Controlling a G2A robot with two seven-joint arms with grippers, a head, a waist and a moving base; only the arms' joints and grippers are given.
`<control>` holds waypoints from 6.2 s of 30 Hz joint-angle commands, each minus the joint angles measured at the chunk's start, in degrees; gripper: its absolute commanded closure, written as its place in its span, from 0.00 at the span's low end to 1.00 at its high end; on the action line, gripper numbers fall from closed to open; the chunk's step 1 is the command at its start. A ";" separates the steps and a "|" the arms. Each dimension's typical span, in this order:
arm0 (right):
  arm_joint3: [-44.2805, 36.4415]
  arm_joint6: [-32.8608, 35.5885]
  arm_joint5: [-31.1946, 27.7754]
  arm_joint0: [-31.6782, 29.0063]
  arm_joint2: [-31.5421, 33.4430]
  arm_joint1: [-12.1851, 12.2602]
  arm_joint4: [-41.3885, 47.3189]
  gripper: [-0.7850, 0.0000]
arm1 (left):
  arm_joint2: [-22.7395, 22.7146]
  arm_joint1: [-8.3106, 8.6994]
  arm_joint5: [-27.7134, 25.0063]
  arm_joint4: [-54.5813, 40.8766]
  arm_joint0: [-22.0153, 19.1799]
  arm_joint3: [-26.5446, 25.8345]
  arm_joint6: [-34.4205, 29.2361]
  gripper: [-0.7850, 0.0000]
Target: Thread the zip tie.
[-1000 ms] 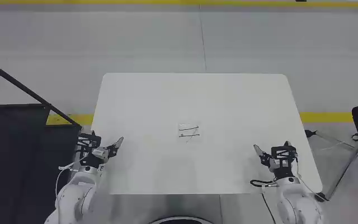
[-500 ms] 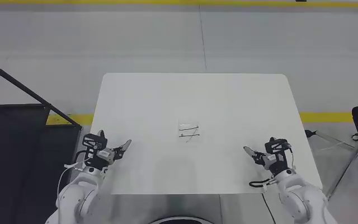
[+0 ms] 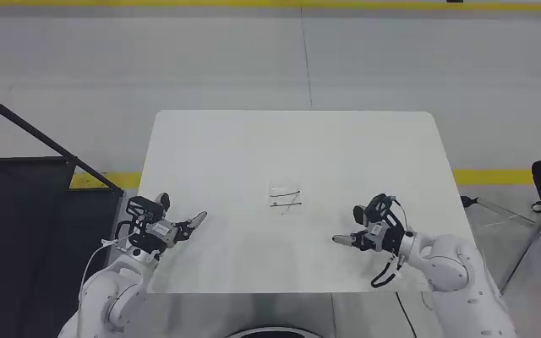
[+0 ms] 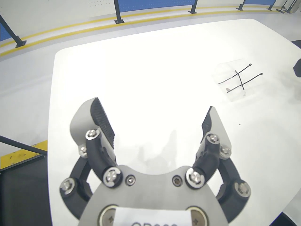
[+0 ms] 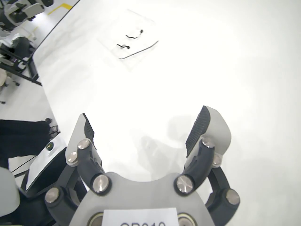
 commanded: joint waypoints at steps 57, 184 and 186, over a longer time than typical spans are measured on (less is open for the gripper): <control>19.19 20.32 23.62 25.94 -22.91 -1.83 35.13 0.00 | -1.78 0.55 -9.67 -18.29 -2.15 2.58 -10.10 0.00; -1.29 42.64 35.35 30.42 -23.08 1.54 35.64 1.00 | 9.57 4.16 -40.19 -42.72 -25.98 18.56 -33.42 0.00; -1.02 44.99 35.63 33.05 -25.61 1.10 35.89 1.00 | 11.43 4.33 -40.19 -44.02 -28.15 19.51 -35.30 0.00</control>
